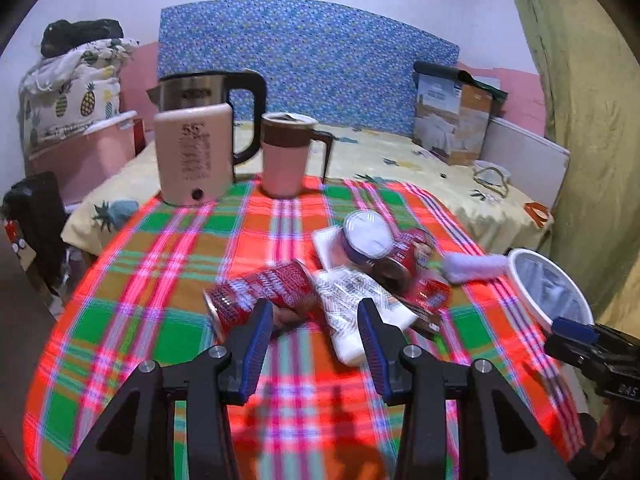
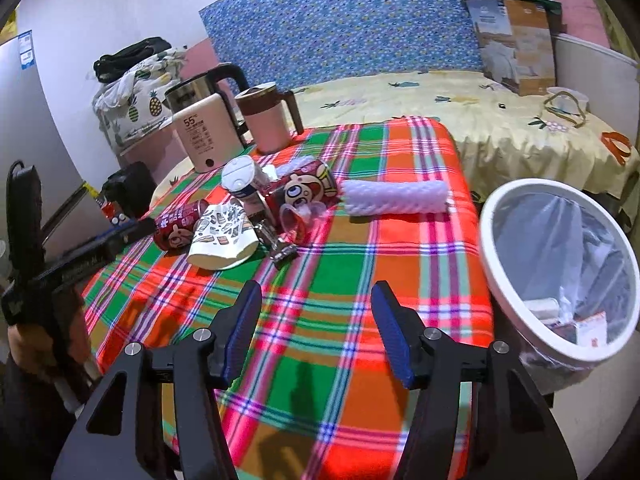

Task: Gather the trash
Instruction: 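Grasp the red milk can with the left tool while the right tool grasps the clear plastic cup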

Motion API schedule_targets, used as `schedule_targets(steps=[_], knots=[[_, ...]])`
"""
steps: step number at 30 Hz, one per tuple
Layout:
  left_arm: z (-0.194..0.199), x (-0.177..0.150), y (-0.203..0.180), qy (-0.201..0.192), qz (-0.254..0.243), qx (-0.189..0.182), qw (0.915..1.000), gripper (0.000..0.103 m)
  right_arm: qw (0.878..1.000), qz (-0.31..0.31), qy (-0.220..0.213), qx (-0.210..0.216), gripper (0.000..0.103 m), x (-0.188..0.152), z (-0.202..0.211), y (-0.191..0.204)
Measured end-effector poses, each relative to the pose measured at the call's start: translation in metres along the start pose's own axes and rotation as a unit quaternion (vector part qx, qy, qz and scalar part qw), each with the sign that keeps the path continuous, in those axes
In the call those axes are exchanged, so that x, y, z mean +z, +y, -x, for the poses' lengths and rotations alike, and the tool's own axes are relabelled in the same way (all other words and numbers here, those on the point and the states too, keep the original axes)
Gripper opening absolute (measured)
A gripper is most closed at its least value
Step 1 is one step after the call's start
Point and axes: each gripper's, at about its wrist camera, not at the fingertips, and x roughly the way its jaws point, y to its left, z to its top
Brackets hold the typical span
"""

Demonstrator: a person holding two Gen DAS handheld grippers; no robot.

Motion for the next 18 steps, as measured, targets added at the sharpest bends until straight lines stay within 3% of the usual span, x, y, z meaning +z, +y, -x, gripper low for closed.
schedule_targets(steps=[9,18], knots=[[-0.042,0.021,0.039,0.005,-0.014,-0.006,0.9999,0.049,1.000,0.013,0.018,0.008,0.059,0.010,-0.025,0.016],[-0.068,0.010,0.051,0.053,-0.048,-0.064,0.9954,0.058,0.999,0.017,0.031,-0.001,0.059,0.023,-0.050,0.018]])
